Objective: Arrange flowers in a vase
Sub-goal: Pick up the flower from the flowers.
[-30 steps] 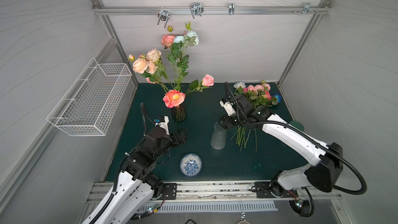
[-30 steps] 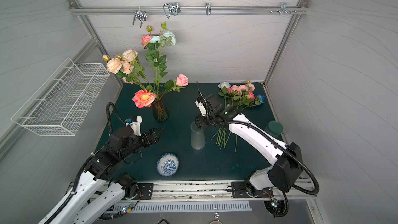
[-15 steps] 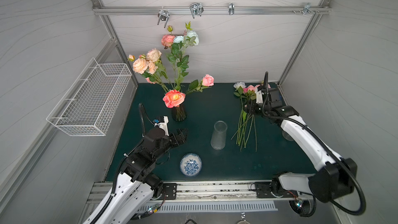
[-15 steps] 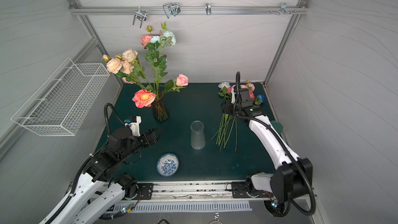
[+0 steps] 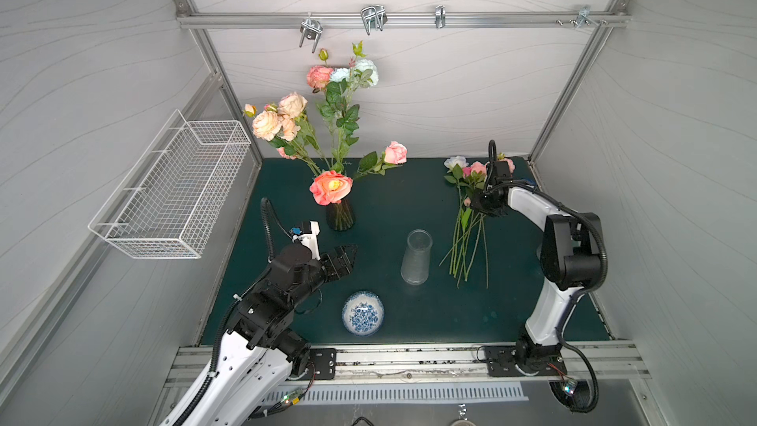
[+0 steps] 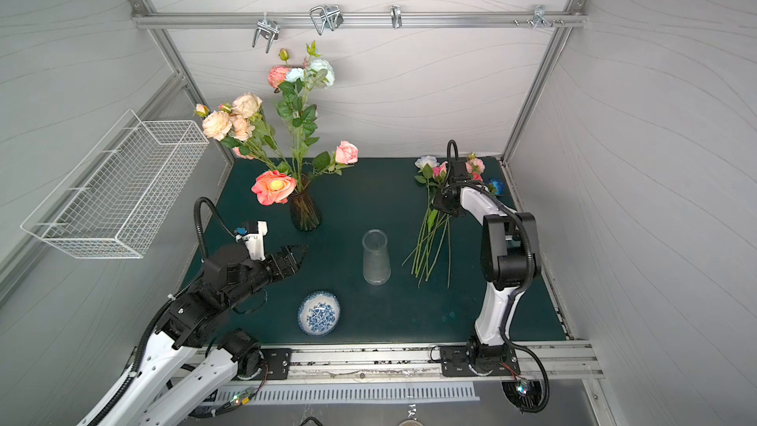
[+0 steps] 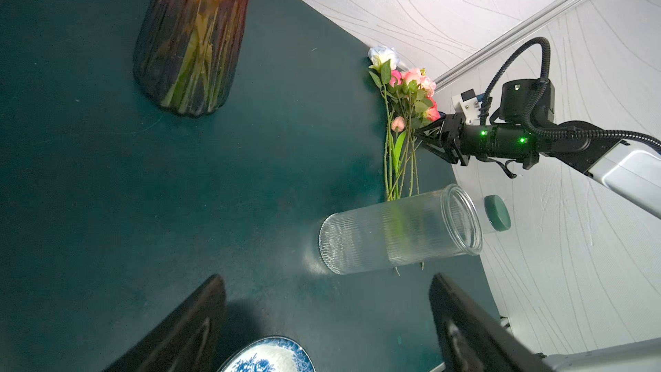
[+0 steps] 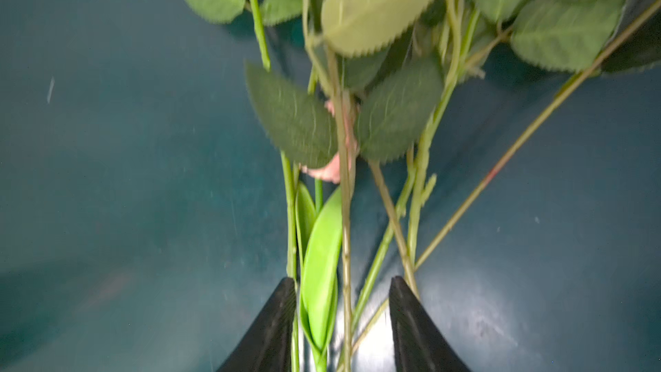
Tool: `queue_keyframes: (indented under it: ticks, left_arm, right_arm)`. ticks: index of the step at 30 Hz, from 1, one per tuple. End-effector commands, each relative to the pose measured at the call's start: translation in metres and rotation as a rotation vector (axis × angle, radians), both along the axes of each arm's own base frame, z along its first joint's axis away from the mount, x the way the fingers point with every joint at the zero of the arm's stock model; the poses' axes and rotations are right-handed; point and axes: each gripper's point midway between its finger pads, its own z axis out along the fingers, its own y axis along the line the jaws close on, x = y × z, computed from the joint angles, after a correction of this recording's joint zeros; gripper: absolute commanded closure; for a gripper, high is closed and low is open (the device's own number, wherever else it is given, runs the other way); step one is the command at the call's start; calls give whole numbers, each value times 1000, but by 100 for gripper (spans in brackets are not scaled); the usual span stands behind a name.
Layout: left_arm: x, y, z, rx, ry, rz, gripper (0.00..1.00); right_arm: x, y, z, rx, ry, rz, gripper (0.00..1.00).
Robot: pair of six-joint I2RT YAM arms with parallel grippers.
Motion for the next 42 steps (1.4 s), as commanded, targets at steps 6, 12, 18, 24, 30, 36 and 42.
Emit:
queue_keyframes:
  ticks: [6, 12, 18, 24, 30, 36, 42]
  left_arm:
    - [2, 0, 11, 4, -32, -2, 9]
    - [4, 1, 8, 11, -24, 6, 9]
    - [4, 0, 11, 9, -30, 5, 9]
    - [5, -1, 13, 3, -26, 0, 9]
    - [4, 0, 17, -4, -30, 6, 9]
    - [1, 2, 25, -11, -49, 9, 9]
    - [-3, 3, 35, -23, -72, 1, 9]
  right_arm:
    - [11, -1, -23, 2, 49, 2, 61]
    - [9, -3, -42, -15, 90, 0, 76]
    - [6, -3, -17, -6, 16, 2, 88]
    - [-7, 2, 42, -9, -145, 9, 100]
    - [-25, 12, 129, -55, -411, 38, 100]
    - [-71, 36, 251, -41, -743, 95, 100]
    - [-157, 87, 360, 85, -1039, 318, 100]
